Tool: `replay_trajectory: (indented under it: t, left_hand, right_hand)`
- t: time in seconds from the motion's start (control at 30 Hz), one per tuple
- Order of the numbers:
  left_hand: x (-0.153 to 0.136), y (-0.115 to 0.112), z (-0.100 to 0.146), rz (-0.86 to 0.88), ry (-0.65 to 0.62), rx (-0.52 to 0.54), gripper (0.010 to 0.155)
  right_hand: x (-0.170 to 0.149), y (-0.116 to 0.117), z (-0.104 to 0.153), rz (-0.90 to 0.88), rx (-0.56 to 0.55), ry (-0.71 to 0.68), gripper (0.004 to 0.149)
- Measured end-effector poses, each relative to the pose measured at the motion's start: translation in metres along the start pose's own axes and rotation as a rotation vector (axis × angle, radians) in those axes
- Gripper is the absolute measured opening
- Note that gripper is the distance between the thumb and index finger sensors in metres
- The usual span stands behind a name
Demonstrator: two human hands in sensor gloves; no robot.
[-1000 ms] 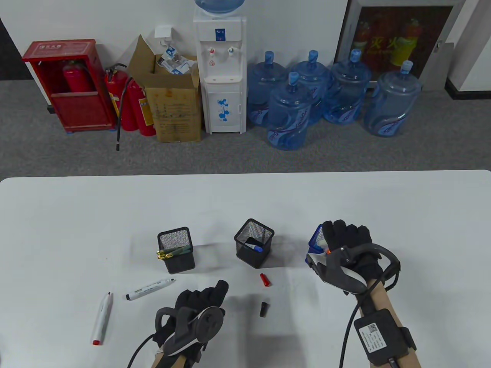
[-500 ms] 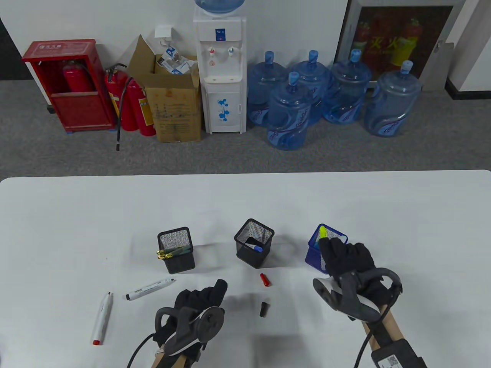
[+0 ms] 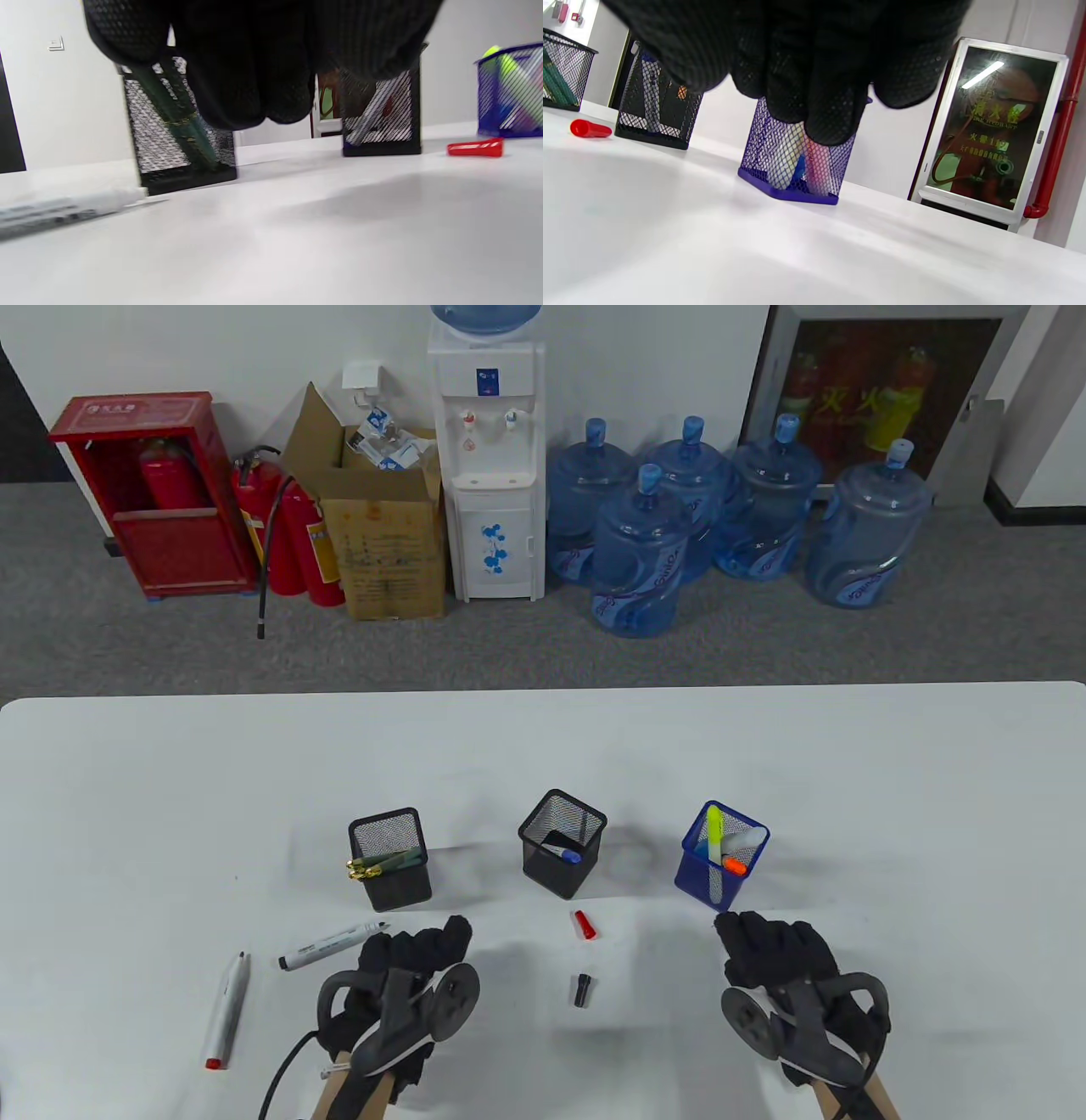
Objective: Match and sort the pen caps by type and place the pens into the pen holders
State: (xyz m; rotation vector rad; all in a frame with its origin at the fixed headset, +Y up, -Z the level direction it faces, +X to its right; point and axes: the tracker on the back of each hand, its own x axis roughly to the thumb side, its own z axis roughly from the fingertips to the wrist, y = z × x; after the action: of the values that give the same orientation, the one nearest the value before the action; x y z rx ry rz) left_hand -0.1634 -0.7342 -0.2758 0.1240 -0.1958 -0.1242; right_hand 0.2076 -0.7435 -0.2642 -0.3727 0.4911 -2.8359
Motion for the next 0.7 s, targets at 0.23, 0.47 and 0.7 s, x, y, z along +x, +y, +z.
replay_trajectory:
  t: [0.23,0.47,0.7]
  left_hand:
    - [-0.075,0.000,-0.005,-0.310,0.153,-0.051,0.056]
    - [-0.098,-0.028,-0.023,-0.383,0.227,-0.208,0.062]
    - [-0.096,-0.047,-0.032,-0.398,0.234,-0.244,0.053]
  right_hand:
    - [-0.005,0.001,0.003,-0.002,0.012,0.004,0.057]
    - [-0.002,0.002,0.002,0.001,0.024,-0.014,0.057]
    - [-0.002,0.002,0.002,0.001,0.027,-0.017,0.056]
